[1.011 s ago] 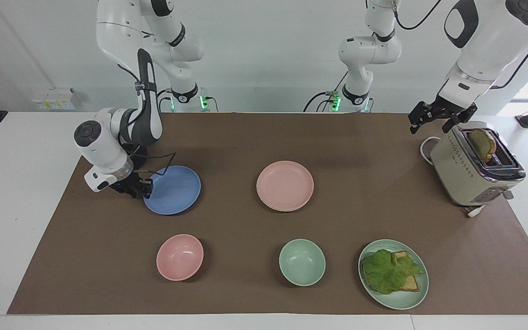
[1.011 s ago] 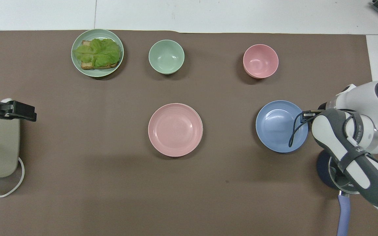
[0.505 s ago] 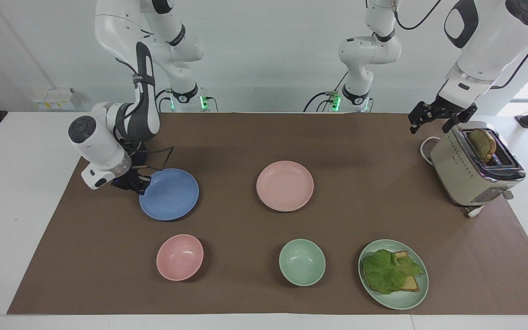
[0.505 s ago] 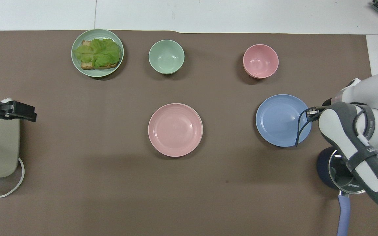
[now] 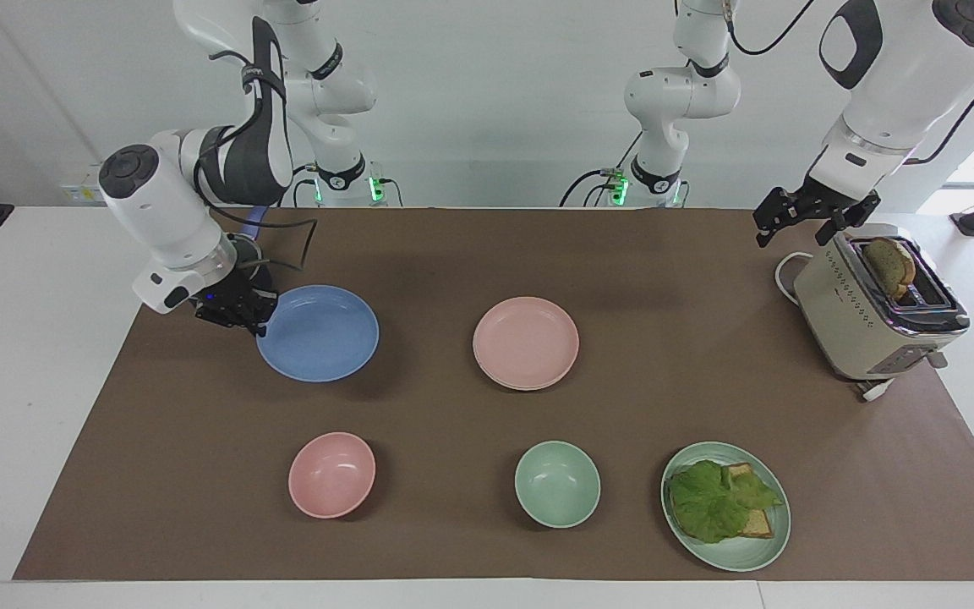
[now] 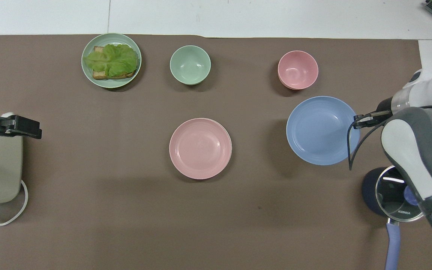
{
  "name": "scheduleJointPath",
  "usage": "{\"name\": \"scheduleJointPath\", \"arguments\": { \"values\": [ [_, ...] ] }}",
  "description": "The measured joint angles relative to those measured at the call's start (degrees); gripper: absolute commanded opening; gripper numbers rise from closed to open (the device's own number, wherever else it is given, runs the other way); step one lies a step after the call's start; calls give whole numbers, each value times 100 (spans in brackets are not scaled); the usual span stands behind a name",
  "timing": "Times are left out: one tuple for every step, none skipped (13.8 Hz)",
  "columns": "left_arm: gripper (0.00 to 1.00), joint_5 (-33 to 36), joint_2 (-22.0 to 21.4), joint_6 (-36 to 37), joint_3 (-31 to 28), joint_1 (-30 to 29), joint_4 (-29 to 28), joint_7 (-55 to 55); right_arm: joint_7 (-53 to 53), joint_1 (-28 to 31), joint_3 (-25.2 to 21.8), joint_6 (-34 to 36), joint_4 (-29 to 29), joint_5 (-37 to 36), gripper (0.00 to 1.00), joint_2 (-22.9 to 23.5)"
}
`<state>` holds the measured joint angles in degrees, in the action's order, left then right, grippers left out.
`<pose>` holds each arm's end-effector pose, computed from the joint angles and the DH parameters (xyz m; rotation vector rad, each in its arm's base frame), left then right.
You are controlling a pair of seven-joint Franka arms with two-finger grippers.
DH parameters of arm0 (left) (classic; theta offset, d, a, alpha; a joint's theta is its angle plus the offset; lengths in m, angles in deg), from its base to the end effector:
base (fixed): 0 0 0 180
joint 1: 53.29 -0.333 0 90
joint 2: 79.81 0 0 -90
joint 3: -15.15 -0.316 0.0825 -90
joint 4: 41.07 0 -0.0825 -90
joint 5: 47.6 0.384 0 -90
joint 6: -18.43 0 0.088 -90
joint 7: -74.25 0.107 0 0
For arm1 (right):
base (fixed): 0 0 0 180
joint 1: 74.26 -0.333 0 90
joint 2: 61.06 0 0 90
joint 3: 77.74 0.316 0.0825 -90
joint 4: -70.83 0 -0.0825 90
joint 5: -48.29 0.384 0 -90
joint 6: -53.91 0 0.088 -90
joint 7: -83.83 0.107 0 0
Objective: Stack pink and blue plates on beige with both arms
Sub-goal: 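Lift the blue plate with the right gripper toward the pink plate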
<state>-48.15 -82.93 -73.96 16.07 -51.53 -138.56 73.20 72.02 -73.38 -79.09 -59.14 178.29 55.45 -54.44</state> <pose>0.5380 -0.0264 0.5960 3.1332 -0.0436 -0.0546 0.5888 -0.0145 0.4479 -3.0232 -0.1776 0.0062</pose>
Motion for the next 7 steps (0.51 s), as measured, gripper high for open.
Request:
{"name": "scheduleJointPath", "arguments": {
  "values": [
    [100, 0, 0, 0, 0, 0, 0, 0, 28, -2, 87, 72, 0, 149, 0, -57],
    [100, 0, 0, 0, 0, 0, 0, 0, 158, -3, 193, 124, 1, 243, 0, -91],
    [100, 0, 0, 0, 0, 0, 0, 0, 366, -3, 314, 146, 1, 279, 0, -99],
    [100, 0, 0, 0, 0, 0, 0, 0, 642, -5, 467, 147, 3, 284, 0, -98],
    [100, 0, 0, 0, 0, 0, 0, 0, 954, -37, 625, 147, 3, 286, 0, -98],
    [100, 0, 0, 0, 0, 0, 0, 0, 1288, -145, 729, 145, 3, 287, 0, -98],
    [100, 0, 0, 0, 0, 0, 0, 0, 1630, -320, 773, 127, 3, 287, 0, -99]
  ]
}}
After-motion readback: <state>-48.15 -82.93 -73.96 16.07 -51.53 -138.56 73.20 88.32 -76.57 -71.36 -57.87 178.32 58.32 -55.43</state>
